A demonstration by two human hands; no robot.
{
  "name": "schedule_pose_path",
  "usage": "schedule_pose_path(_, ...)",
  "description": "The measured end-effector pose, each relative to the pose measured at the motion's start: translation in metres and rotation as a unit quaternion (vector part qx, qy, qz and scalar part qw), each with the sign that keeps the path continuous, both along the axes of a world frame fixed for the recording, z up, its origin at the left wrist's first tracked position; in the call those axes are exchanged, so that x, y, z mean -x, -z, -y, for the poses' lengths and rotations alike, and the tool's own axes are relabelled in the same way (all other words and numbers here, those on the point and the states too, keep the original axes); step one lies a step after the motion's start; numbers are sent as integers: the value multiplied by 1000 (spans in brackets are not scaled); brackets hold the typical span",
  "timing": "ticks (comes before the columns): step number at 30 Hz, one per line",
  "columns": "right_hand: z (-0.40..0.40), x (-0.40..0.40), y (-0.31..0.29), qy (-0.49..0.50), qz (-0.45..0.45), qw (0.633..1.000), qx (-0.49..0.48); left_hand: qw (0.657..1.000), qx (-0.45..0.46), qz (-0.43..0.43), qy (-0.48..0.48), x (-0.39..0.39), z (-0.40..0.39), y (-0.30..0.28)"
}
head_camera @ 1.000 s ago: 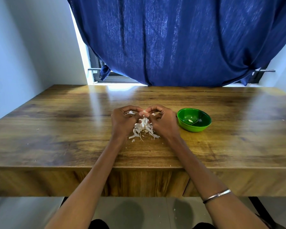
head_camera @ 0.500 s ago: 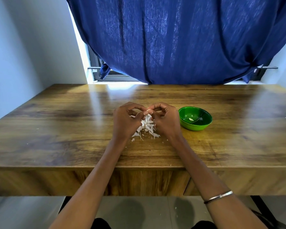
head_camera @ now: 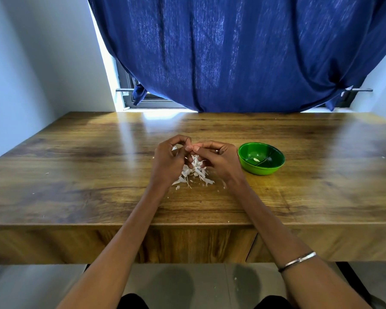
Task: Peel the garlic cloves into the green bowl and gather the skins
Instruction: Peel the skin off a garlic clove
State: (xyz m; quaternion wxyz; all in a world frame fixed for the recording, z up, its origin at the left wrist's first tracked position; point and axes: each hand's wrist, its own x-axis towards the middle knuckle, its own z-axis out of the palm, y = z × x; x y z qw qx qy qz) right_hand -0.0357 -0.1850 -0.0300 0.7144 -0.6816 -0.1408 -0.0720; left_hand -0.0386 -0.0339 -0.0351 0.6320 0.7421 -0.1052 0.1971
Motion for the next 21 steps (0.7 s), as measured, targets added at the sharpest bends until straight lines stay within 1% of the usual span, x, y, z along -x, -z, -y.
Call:
schedule_pose_path(2, 1, 0, -2, -47, -48, 997, -49, 1000, -5, 15, 3, 0, 0, 0)
schedule_pose_path(4, 2, 0, -3, -95, -97, 986, -102, 1000, 1, 28, 12, 1, 1, -1)
schedule_pose_path(6, 3, -1, -4, -122, -134, 972, -149, 999, 22, 31, 27, 1, 2, -2)
schedule_pose_path(8, 4, -1, -4, -131, -153, 964, -172, 998, 48, 30, 38, 1, 3, -2)
schedule_pose_path(10, 3, -1, -5, -128, -152, 964, -176, 997, 66, 34, 36, 1, 2, -2)
schedule_pose_path(14, -1, -1, -4, -87, -104, 979, -149, 996, 70, 52, 15, 1, 3, -2)
schedule_pose_path(16, -2, -2, -1, -35, -58, 994, -90, 996, 75, 56, 6, 0, 4, -2)
schedule_pose_path(18, -2, -1, 1, 29, -2, 999, -14, 996, 77, 55, -1, -1, 3, -2)
schedule_pose_path(19, -2, -1, 1, 47, 17, 999, 11, 996, 77, 50, -3, -1, 3, -2)
schedule_pose_path(21, -2, 0, 1, 48, 25, 998, 31, 997, 74, 34, -2, -2, 2, -1)
